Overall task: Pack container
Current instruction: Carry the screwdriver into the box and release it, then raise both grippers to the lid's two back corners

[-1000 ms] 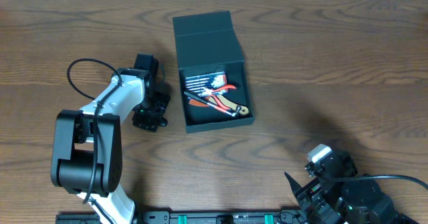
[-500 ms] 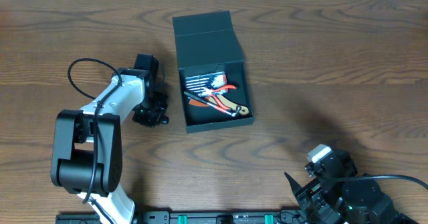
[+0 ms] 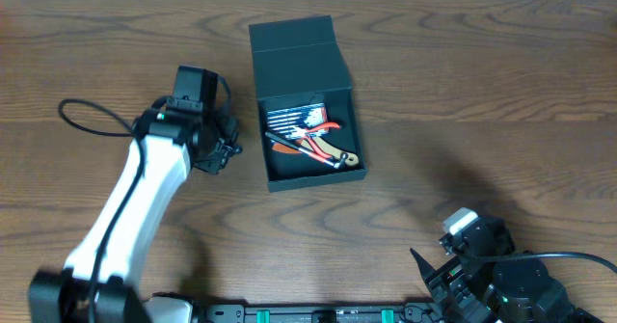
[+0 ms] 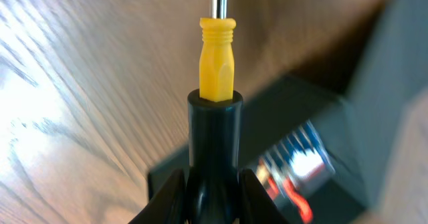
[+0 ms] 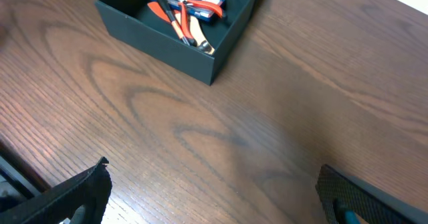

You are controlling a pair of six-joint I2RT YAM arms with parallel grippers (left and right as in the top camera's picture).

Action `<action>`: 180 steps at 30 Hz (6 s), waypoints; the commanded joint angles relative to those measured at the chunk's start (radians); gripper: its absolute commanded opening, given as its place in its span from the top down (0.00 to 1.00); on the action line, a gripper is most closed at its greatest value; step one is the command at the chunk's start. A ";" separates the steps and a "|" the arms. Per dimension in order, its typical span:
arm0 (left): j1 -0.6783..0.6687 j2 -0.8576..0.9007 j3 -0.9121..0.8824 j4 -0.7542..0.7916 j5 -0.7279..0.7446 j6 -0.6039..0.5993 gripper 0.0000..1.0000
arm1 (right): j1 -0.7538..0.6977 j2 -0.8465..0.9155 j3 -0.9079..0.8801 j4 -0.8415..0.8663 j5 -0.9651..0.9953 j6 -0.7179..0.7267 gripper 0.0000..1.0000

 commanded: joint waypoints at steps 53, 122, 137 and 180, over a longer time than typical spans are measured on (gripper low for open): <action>-0.467 0.407 0.326 0.150 -0.053 -0.230 0.43 | -0.006 -0.004 -0.001 0.000 0.005 0.014 0.01; 0.027 -0.014 0.325 -0.015 0.278 0.372 0.60 | -0.406 1.088 0.686 0.430 -0.344 0.317 0.84; 0.245 0.423 0.325 0.146 0.486 0.397 0.94 | -0.642 1.629 0.742 0.536 -0.698 0.412 0.99; 0.174 0.810 0.372 0.559 0.895 0.304 0.95 | -0.569 1.997 0.742 1.023 -0.999 0.547 0.98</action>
